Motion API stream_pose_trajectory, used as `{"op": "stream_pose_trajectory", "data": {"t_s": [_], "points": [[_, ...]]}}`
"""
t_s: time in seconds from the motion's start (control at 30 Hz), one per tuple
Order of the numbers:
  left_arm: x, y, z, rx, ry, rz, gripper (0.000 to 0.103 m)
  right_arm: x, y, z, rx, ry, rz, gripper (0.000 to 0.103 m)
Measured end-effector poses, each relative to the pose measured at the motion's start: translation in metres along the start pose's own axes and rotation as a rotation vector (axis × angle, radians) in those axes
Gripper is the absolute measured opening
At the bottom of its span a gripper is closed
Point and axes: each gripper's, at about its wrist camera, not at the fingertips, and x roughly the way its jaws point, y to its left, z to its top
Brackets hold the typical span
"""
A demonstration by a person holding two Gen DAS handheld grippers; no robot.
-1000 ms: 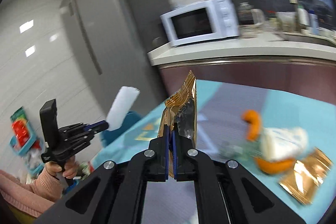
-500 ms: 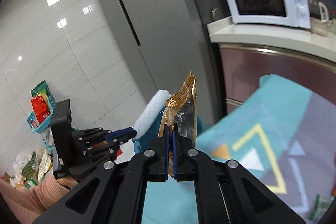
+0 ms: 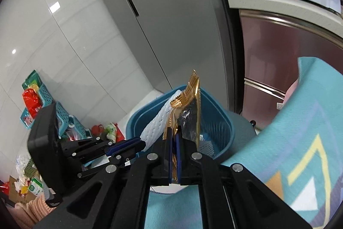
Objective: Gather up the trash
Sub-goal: 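Carry the foam net and gold wrapper over the blue bin, then open both grippers to drop foam net and gold wrapper into the bin, then move both open grippers back over the trash on the table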
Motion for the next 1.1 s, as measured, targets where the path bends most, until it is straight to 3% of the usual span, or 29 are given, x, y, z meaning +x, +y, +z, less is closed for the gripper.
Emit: {"op": "stream_pose_trajectory", "data": {"t_s": [0.33,0.53,0.7,0.8,0.87,1.1], "points": [[0.023,0.001,0.002,-0.046,0.039,-0.036,0.010,0.034,-0.007,0.000,0.027,0.085,-0.027,0.011],[0.024,-0.001,-0.002,-0.061,0.039,-0.044,0.010,0.026,-0.013,-0.010,0.051,0.085,-0.026,0.014],[0.006,-0.005,-0.003,-0.047,0.003,-0.054,0.012,0.005,-0.016,-0.011,0.052,0.044,-0.010,0.016],[-0.011,-0.012,0.000,-0.035,-0.039,-0.071,0.021,-0.017,-0.016,-0.017,0.043,0.006,-0.003,0.017],[-0.025,-0.020,0.003,-0.023,-0.075,-0.085,0.033,-0.034,-0.016,-0.024,0.042,-0.024,0.007,0.022],[-0.065,-0.064,0.012,0.052,-0.170,-0.170,0.040,-0.102,-0.018,-0.056,0.037,-0.125,-0.029,0.031]]}}
